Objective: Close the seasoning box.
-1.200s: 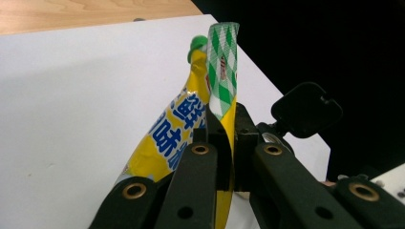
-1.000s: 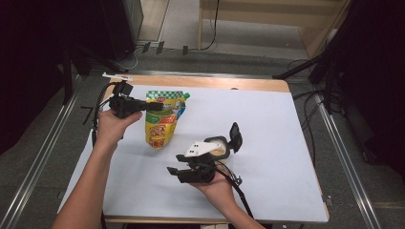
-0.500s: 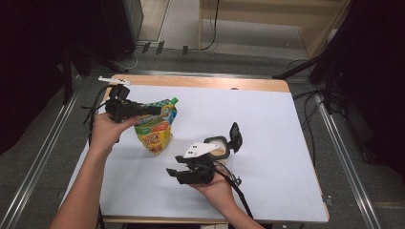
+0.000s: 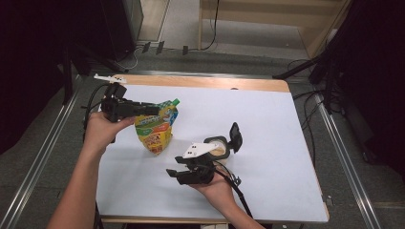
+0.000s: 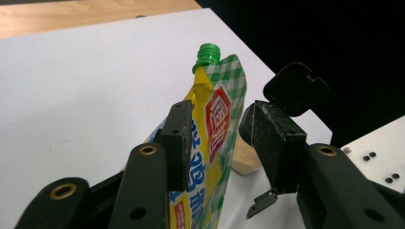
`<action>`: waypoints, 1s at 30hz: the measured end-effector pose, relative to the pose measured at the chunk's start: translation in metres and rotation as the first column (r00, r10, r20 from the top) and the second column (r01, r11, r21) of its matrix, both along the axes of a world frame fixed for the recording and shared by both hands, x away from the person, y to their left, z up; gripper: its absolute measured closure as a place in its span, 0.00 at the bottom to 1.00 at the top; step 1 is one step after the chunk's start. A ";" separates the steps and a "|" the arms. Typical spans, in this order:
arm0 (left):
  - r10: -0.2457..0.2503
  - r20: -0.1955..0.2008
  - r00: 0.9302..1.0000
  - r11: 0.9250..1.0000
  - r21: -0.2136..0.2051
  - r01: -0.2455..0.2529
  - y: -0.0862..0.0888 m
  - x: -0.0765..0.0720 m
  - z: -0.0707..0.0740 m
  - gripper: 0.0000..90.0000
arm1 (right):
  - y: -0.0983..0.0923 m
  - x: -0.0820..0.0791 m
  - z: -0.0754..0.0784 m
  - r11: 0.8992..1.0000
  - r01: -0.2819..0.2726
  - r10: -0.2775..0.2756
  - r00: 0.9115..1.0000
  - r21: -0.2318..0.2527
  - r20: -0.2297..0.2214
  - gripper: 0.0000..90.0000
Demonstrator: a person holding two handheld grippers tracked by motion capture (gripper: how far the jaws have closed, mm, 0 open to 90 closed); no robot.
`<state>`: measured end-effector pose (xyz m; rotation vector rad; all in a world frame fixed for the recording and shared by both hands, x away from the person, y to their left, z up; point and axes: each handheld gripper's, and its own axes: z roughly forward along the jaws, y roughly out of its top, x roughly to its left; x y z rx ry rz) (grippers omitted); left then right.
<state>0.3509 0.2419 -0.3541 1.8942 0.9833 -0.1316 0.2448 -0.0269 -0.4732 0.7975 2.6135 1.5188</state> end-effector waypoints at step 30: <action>0.124 -0.013 0.992 0.992 -0.031 -0.124 0.058 -0.011 0.014 0.58 | -0.005 -0.001 0.009 1.000 -0.017 0.017 1.000 -0.012 -0.010 0.54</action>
